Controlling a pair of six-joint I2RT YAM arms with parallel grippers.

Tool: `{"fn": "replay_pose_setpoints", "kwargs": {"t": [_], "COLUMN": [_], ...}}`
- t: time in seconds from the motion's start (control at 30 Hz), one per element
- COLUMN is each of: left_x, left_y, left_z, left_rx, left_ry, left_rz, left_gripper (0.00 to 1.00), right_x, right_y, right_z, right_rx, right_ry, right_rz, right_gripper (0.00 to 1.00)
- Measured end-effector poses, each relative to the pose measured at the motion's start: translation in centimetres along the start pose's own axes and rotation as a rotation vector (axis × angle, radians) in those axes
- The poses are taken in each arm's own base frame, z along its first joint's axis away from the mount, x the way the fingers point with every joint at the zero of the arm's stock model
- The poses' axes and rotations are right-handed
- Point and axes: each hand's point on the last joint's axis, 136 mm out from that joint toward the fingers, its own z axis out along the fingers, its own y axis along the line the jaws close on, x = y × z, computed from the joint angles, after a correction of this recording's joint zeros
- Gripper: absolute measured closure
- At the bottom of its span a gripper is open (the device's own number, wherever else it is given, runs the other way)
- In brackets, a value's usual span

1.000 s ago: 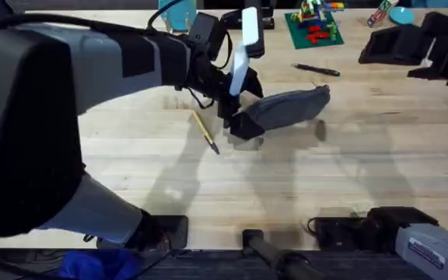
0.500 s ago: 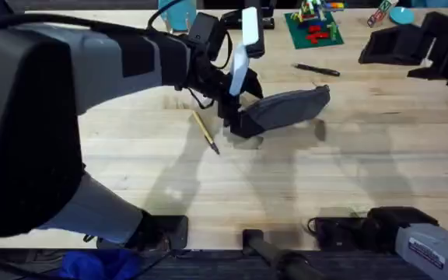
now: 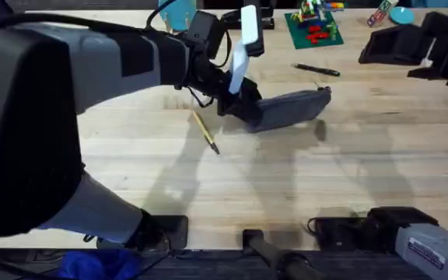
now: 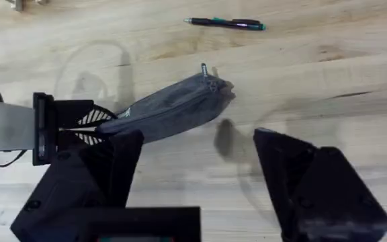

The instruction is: Unzip the bag, pick up the pens from the table one at a time and place them inside, then zip the bag closed.

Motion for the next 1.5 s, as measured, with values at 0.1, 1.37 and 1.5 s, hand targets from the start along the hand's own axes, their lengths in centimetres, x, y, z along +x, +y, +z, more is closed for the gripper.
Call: {"fn": "replay_pose_setpoints", "kwargs": {"t": [0.1, 1.37, 1.5], "left_x": [0.0, -0.1, -0.1], "left_y": [0.0, 0.2, 0.2], "left_z": [0.0, 0.0, 0.0], "left_rx": [-0.001, -0.009, -0.009], "left_ry": [0.0, -0.004, -0.004], "left_rz": [0.001, 0.01, 0.01], "left_gripper": [0.96, 0.959, 0.959], "right_x": [0.0, -0.6, -2.0], "right_y": [0.0, 0.3, -0.4], "right_z": [0.0, -1.1, -0.1], "right_rx": [-0.001, -0.265, -0.236], "right_ry": [0.0, 0.163, 0.145], "right_rz": [0.0, -0.459, -0.502], "right_gripper": [0.006, 0.006, 0.006]}}
